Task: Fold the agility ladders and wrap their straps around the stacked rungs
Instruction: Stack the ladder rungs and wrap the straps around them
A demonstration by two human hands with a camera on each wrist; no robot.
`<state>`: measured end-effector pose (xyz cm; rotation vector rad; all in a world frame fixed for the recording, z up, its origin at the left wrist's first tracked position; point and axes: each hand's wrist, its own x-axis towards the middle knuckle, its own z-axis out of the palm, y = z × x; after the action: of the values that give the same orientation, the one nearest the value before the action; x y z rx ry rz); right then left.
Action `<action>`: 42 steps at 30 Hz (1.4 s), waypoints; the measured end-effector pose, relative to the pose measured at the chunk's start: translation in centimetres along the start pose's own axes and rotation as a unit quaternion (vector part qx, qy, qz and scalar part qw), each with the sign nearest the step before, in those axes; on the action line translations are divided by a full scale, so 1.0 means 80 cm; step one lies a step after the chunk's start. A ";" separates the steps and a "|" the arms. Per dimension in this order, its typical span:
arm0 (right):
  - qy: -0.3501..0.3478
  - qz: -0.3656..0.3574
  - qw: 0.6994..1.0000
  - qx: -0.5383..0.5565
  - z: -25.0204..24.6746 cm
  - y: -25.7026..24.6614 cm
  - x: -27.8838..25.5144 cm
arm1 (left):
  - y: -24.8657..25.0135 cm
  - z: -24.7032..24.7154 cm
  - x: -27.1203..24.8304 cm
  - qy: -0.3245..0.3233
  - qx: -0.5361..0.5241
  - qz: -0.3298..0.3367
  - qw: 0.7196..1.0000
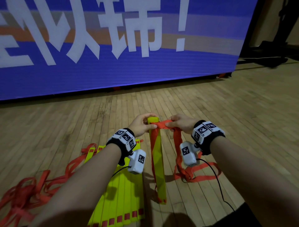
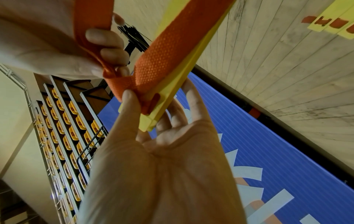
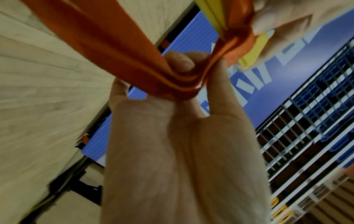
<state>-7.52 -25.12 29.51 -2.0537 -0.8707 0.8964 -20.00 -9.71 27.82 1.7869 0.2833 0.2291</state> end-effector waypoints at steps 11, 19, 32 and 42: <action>0.020 -0.044 0.999 -0.015 0.004 -0.018 -0.021 | -0.001 0.003 -0.001 0.001 0.009 0.016 1.000; 0.018 -0.007 0.998 0.053 0.009 -0.007 -0.006 | 0.002 0.007 -0.002 -0.015 0.009 0.023 1.000; 0.102 -0.117 0.983 -0.099 0.017 0.001 -0.009 | 0.002 0.012 0.001 -0.012 0.010 0.024 1.000; 0.085 -0.125 0.988 0.039 0.010 0.018 0.003 | 0.007 0.006 0.001 -0.042 -0.015 -0.005 0.999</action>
<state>-7.66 -25.38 27.88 -1.8730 -0.9580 0.6018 -19.75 -10.23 28.22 1.7607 0.2282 0.1492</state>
